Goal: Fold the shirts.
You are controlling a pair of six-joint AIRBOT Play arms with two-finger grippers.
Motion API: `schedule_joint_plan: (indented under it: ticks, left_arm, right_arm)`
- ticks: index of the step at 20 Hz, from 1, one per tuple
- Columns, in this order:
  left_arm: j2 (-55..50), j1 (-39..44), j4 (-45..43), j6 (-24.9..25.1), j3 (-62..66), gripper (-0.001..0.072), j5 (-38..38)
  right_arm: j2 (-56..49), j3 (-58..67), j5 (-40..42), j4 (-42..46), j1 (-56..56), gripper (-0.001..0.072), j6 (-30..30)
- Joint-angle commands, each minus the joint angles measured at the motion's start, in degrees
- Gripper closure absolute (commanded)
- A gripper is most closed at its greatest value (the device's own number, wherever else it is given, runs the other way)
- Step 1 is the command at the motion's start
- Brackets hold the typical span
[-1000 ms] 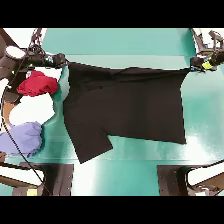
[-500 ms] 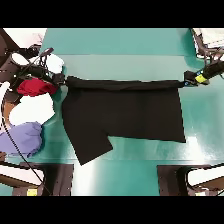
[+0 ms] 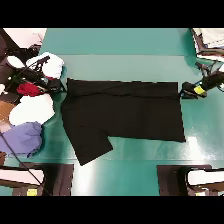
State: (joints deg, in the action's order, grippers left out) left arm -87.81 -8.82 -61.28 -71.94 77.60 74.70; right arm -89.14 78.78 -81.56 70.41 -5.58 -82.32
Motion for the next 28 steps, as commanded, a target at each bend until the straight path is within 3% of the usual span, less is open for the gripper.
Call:
schedule_joint_plan:
  ticks: [1,5,8,13,17,18,20,21,26,27,28]
  left_arm:
    - [10.7,-0.9,-2.1,-3.1,-9.8,0.0218,4.1]
    - [26.0,-0.9,-1.7,-5.9,-32.8,0.0216,3.5]
    - [31.8,-0.9,2.4,-6.1,-46.1,0.0216,1.2]
    - [32.6,-0.5,7.7,-4.2,-54.2,0.0216,-5.8]
    - [32.5,6.1,11.0,-4.5,-55.1,0.0218,-13.3]
    - [32.5,7.6,11.4,-5.5,-55.1,0.0239,-15.3]
    - [32.5,8.9,11.9,-6.7,-55.1,0.0606,-17.2]
    - [32.5,8.9,12.6,-6.6,-54.9,0.0685,-17.0]
    - [32.7,8.9,12.5,-4.2,-49.6,0.0685,-11.7]
    - [32.6,8.9,12.5,-4.0,-48.4,0.0685,-10.7]
    - [32.6,8.9,12.6,-3.9,-47.4,0.0685,-10.2]
  right_arm:
    - [8.4,-8.7,-2.4,-0.4,-2.6,0.0402,1.7]
    - [17.1,-16.3,-1.8,-0.4,-4.7,0.0402,3.6]
    - [19.7,-18.2,-1.1,-0.4,-5.0,0.0402,4.4]
    - [20.3,-18.1,-1.2,-0.5,-5.0,0.0402,4.4]
    - [20.3,-18.1,-1.6,-0.5,-5.0,0.0402,4.4]
    - [20.3,-18.1,-2.2,-0.4,-5.0,0.0402,4.4]
    - [20.3,-18.1,-3.6,-0.2,-5.4,0.0402,4.5]
    - [20.3,-18.1,-4.7,-0.2,-6.2,0.0402,5.1]
    - [20.4,-21.2,-8.2,0.1,-16.1,0.0402,5.5]
    - [20.4,-24.0,-8.2,0.1,-18.7,0.0346,5.6]
    - [20.4,-27.5,-7.5,0.0,-21.3,0.0211,6.3]
